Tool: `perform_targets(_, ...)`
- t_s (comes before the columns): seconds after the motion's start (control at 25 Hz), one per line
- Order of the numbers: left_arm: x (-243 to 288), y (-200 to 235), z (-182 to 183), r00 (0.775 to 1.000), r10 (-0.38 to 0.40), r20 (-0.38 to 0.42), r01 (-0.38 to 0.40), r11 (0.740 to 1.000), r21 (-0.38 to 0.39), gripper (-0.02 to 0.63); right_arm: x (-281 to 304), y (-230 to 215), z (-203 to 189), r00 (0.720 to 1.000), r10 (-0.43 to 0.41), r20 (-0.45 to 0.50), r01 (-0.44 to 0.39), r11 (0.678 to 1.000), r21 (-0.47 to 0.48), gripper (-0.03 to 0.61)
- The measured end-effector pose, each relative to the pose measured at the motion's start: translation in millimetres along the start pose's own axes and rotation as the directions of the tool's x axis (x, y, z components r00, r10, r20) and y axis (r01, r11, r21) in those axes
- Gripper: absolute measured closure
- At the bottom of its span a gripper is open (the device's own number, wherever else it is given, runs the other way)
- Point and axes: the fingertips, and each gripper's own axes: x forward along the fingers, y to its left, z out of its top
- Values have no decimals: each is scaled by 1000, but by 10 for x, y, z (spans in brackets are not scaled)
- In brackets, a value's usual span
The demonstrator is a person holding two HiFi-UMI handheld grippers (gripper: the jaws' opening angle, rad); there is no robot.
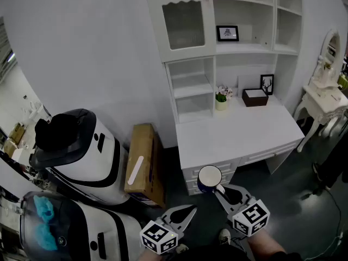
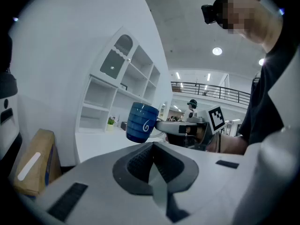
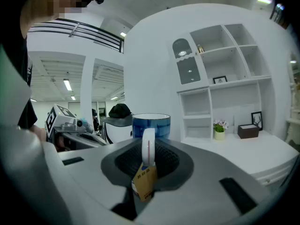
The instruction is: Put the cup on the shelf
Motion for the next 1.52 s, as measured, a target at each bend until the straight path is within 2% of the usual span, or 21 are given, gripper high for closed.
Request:
perform_targets(0.6,146,-87,0,999,37,1,-37,999,-3,608,-50,-197,7,999,30,12,-30,999,14,531)
perform_targets(0.84,274,-119,-27,999,36,2,-36,999,-34,609,-70,-308,-14,999,36,7,-36,999,13,531)
perform_targets(1.52,986,-365,-96,999,35,-18,-36,998,-50,608,-327,-954,-67,999,50,1,-50,999,11,531)
